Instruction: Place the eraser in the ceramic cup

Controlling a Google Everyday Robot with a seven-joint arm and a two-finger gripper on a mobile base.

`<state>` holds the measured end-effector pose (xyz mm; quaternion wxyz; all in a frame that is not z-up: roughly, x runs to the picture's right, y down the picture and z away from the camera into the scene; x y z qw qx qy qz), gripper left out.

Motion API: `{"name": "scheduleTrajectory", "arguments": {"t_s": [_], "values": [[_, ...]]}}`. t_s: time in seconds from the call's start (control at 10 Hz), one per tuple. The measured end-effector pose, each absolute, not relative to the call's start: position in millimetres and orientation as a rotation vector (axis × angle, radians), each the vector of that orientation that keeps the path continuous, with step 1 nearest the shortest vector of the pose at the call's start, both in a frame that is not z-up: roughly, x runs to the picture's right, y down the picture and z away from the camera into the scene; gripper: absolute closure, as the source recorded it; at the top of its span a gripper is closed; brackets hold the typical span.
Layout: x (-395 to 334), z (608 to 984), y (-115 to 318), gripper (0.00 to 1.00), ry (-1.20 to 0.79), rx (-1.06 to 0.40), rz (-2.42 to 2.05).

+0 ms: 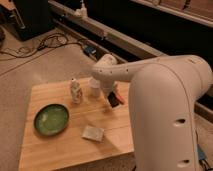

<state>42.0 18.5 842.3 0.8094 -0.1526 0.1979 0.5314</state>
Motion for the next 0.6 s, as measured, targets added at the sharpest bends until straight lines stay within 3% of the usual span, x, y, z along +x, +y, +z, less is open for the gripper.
{"name": "scheduleTrajectory", "arguments": {"t_s": [0.3, 0.6], "values": [[49.1, 822.9, -27.9, 1.0, 0.4, -0.257, 1.13], [34.3, 829.8, -51.8, 1.0, 0.306, -0.277, 1.108]]}}
